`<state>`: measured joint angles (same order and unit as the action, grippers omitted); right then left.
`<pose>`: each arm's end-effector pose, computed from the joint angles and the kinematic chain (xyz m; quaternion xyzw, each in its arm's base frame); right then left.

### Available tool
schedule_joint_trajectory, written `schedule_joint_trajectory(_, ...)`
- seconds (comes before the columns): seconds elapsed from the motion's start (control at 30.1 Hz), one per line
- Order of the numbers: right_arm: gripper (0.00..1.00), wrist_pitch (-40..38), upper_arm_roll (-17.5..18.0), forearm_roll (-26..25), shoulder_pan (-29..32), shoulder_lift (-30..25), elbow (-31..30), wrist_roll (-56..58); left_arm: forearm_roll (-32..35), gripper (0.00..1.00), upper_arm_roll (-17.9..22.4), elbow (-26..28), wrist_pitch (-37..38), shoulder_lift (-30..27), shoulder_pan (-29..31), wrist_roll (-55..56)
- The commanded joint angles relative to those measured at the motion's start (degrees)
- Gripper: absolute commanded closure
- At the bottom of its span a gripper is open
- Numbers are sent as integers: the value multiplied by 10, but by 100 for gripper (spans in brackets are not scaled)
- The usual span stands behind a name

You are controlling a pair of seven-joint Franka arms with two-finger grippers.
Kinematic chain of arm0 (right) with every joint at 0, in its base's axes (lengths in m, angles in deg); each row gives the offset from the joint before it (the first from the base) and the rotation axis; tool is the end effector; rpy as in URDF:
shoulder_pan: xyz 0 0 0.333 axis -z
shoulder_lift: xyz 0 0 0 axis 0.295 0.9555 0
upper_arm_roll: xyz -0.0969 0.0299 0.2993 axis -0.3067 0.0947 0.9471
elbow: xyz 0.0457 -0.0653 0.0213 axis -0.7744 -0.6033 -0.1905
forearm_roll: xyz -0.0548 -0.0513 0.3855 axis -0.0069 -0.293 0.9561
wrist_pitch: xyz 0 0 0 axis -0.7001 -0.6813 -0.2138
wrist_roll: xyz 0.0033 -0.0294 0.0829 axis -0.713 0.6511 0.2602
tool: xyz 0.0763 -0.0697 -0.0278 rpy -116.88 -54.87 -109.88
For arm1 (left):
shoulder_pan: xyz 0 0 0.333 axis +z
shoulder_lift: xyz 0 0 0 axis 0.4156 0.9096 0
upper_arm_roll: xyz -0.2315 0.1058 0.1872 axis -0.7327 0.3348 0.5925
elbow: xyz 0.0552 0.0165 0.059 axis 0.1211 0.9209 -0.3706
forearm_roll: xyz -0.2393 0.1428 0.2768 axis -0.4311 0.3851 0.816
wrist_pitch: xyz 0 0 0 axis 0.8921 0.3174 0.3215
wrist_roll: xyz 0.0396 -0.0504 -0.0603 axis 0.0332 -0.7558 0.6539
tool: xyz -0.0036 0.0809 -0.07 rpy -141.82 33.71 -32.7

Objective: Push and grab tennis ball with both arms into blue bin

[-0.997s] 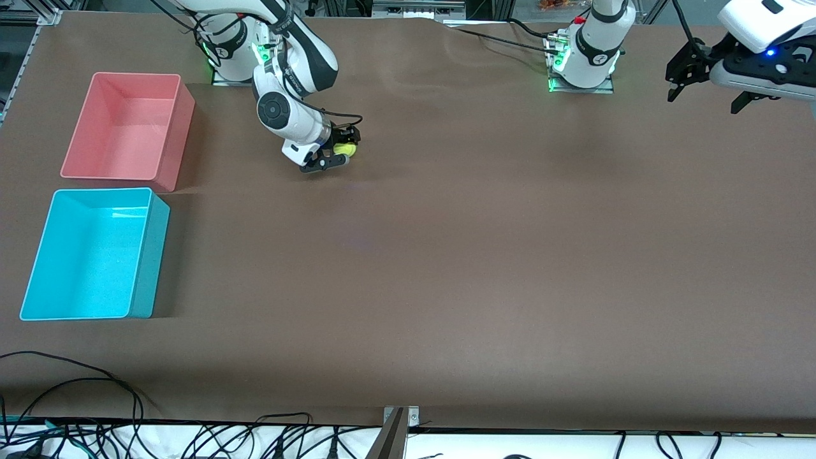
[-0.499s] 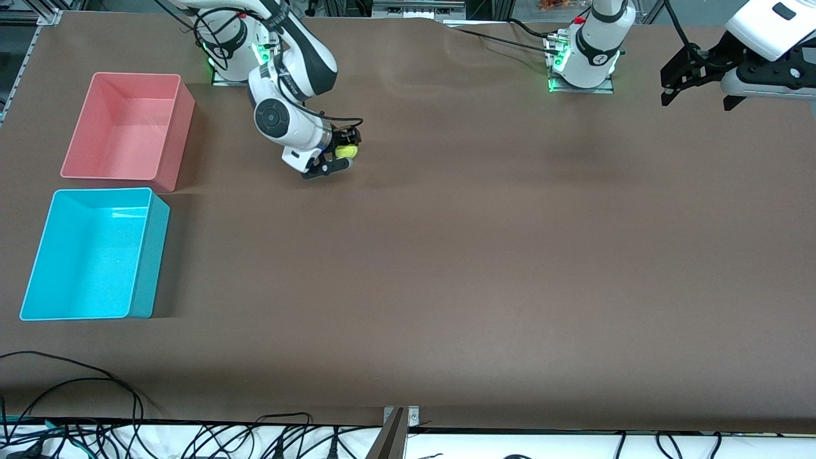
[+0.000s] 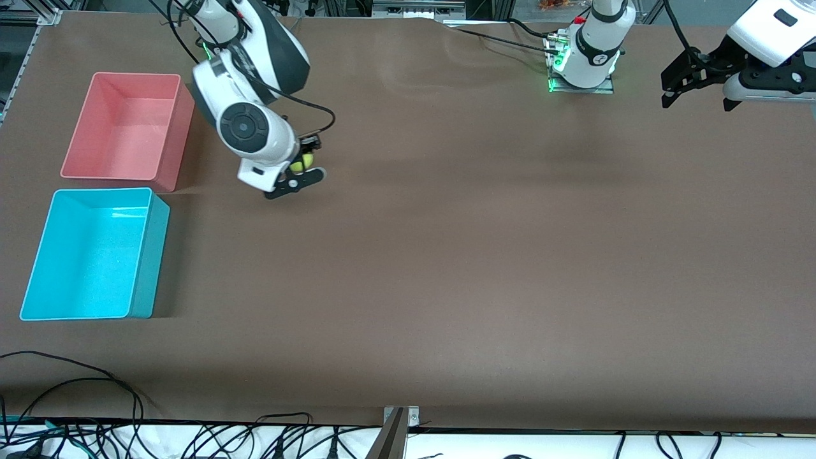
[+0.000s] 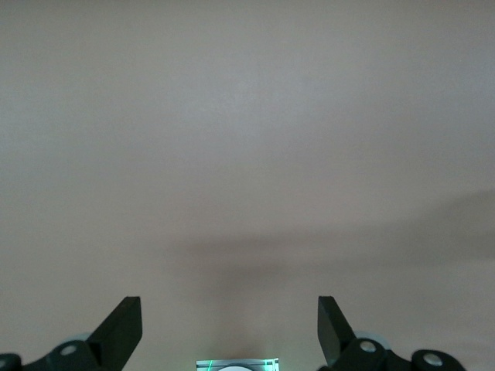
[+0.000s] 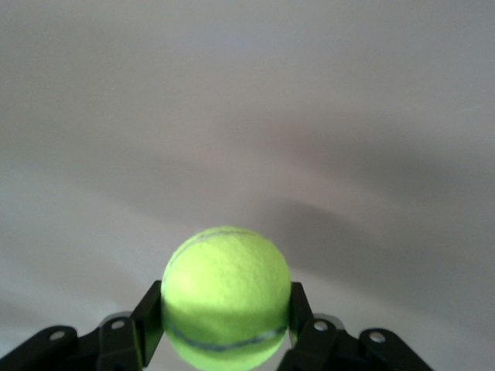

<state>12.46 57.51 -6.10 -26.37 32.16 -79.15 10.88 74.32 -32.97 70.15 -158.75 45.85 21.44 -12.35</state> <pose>0.4927 0.2790 0.3707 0.9636 0.1889 -0.1881 0.0197 0.4902 -0.0778 0.6676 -0.9993 0.0282 0.0181 0.0146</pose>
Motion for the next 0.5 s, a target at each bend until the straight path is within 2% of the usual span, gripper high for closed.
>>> schedule_joint_trajectory(0.0, 69, -86, -26, -57, -2, 9, 80, 17, -14, 0, 7, -11, 8, 7, 3, 0)
schedule_joint_trajectory(0.1, 69, -105, -52, -87, -2, 7, 102, 48, -20, 0, 20, -10, 4, 16, 3, 0)
schedule_joint_trajectory(0.2, 69, -103, -85, -111, -2, 2, 104, 80, -53, 0, 42, -5, 0, 17, 3, 0)
schedule_joint_trajectory(0.33, 69, -94, -128, -154, -2, 2, 115, 129, -59, 0, 43, -1, 0, 16, 3, 7)
schedule_joint_trajectory(0.47, 69, -77, -168, -176, -2, 2, 123, 181, -58, 0, 42, -2, 0, 17, 1, 8)
